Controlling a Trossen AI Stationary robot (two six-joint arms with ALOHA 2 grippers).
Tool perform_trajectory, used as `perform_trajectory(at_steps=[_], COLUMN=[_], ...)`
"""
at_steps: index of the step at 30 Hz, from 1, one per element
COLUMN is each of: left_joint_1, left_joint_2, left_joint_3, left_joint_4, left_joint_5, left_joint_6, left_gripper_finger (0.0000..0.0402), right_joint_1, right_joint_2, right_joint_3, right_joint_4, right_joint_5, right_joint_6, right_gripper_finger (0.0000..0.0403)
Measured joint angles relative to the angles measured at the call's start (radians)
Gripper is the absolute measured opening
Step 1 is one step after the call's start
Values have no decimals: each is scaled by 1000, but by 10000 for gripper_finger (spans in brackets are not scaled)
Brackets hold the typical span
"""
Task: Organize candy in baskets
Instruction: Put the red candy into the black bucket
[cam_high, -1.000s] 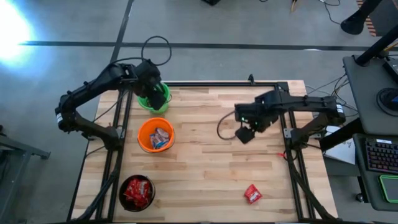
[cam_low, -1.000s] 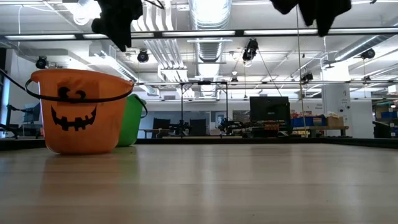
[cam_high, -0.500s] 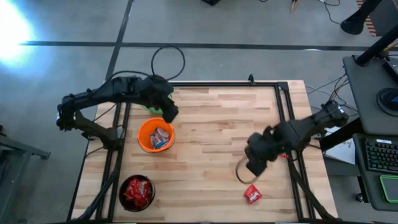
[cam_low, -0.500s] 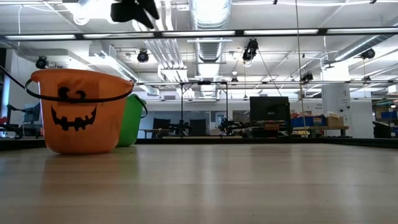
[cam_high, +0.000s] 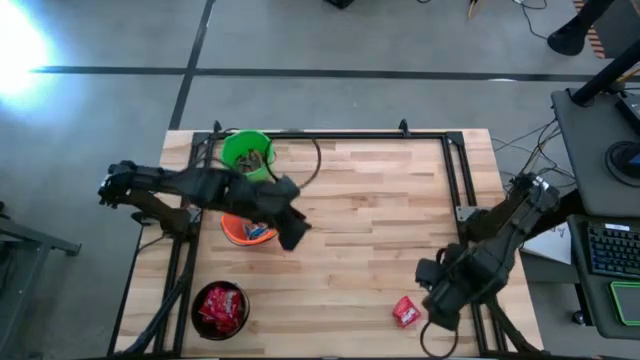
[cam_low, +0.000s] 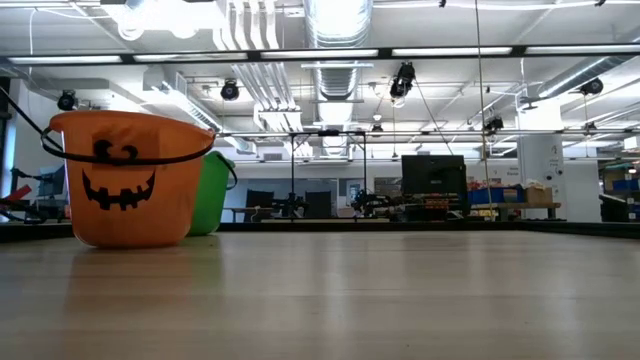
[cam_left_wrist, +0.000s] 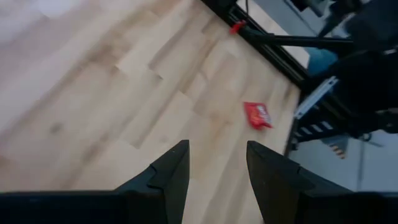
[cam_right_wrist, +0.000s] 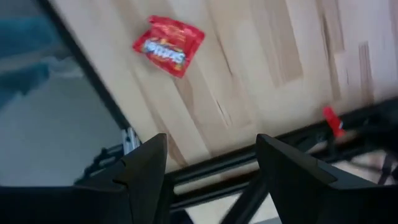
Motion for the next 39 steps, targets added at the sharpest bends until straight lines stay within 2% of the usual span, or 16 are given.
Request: perform_trajectory(at_steps=[4, 9, 15, 20, 24, 29, 33, 39], left_joint_1=[-75, -133, -159, -159, -159, -159, -160, -160], left_joint_2=[27, 40, 40, 40, 40, 40, 40, 40], left_joint_3=[0, 0, 0, 0, 0, 0, 0, 0], left_joint_4=[44, 61, 63, 62, 62, 62, 62, 62], left_joint_5=[-42, -88, -93, -93, -85, -61, -57, -57], left_joint_6=[-96, -167, -175, -145, -114, -89, -72, -64], left_gripper_finger=[141, 141, 141, 141, 141, 141, 141, 141], right_joint_1=[3, 16, 22, 29, 44, 57, 78, 99], right_joint_2=[53, 101, 140, 160, 167, 197, 259, 366], right_joint_3=[-1, -3, -13, -14, -14, -14, -14, -14], right_joint_4=[-1, -2, -1, 49, 176, 273, 258, 199], right_joint_5=[9, 82, 185, 190, 178, 90, 21, 24], right_joint_6=[167, 247, 347, 408, 212, 22, -124, -326], right_gripper_finger=[237, 237, 237, 237, 237, 237, 237, 237])
